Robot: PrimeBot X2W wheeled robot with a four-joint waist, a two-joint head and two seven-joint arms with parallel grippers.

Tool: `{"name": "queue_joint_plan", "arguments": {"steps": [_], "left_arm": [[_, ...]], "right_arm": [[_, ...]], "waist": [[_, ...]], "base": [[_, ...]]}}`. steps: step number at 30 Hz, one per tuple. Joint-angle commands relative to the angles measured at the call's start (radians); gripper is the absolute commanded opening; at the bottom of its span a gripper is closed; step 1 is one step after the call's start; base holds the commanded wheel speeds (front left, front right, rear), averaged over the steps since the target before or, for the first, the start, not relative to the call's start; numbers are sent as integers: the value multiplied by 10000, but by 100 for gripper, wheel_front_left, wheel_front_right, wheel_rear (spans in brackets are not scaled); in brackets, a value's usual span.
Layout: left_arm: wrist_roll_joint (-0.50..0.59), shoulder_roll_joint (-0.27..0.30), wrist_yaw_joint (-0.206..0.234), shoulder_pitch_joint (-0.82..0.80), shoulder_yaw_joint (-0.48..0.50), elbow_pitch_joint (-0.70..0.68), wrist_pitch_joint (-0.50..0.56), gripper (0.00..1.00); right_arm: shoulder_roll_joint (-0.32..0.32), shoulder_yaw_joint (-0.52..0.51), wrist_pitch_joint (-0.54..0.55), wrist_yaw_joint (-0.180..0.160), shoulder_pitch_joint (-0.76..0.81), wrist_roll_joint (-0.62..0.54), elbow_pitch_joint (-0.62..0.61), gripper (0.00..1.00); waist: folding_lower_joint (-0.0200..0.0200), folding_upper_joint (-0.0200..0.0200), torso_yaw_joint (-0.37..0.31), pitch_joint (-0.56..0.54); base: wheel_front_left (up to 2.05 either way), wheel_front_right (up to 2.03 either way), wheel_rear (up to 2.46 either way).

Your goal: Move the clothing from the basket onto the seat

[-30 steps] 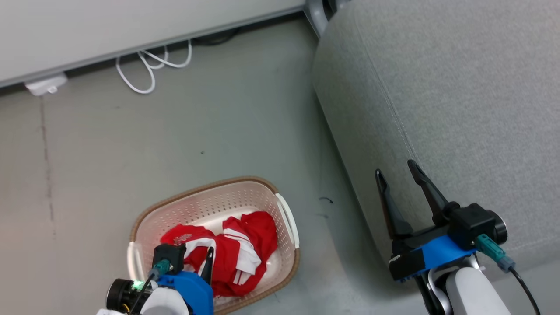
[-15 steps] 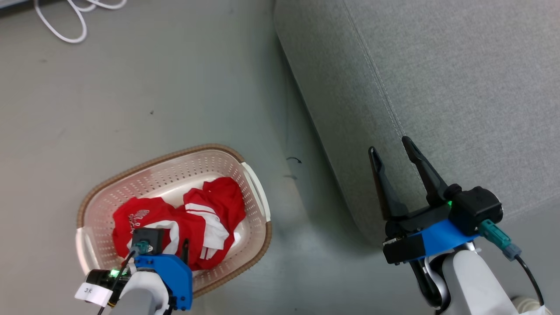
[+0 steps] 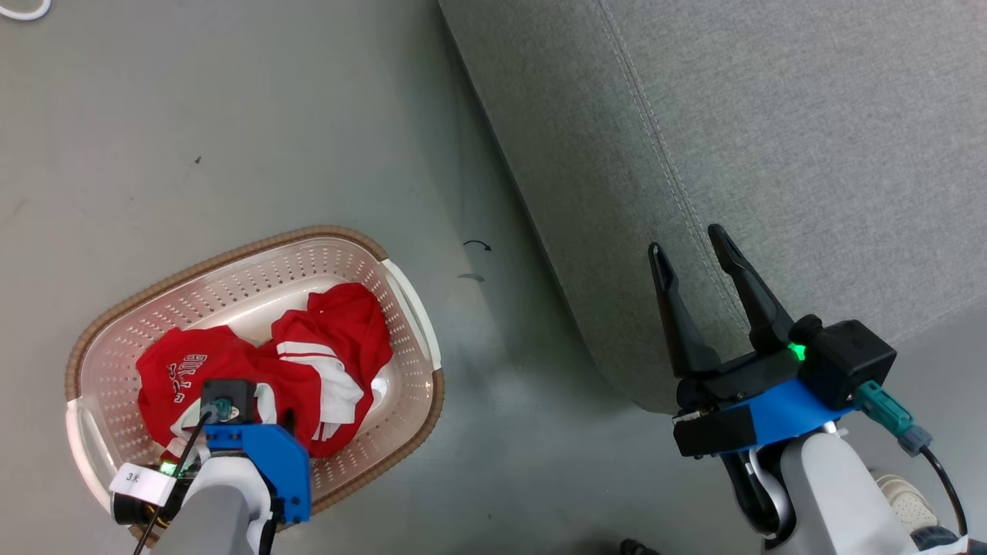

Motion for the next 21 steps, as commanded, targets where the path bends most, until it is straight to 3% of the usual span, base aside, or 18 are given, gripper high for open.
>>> {"name": "queue_joint_plan", "arguments": {"steps": [1,2,14,21], "left_arm": [[16,56,66,-229,-11,32,37,24],[16,41,47,-268,-39,67,86,0],[-181,-69,-188,-85,-202,274,-128,0],[-309,-319,-333,126,-333,338,-405,0]], "right_arm": [[-24,-8,-52,5,-159,40,-56,100],[-24,-14,-52,5,-166,53,-54,100],[-24,128,-53,5,-80,-26,53,100],[-26,127,-52,5,71,-173,162,100]], "waist": [[-1,0,0,-2],[-1,0,7,-6],[-1,0,47,-456],[-1,0,452,-1080]], "base": [[0,0,0],[0,0,0],[0,0,0],[0,0,0]]}}
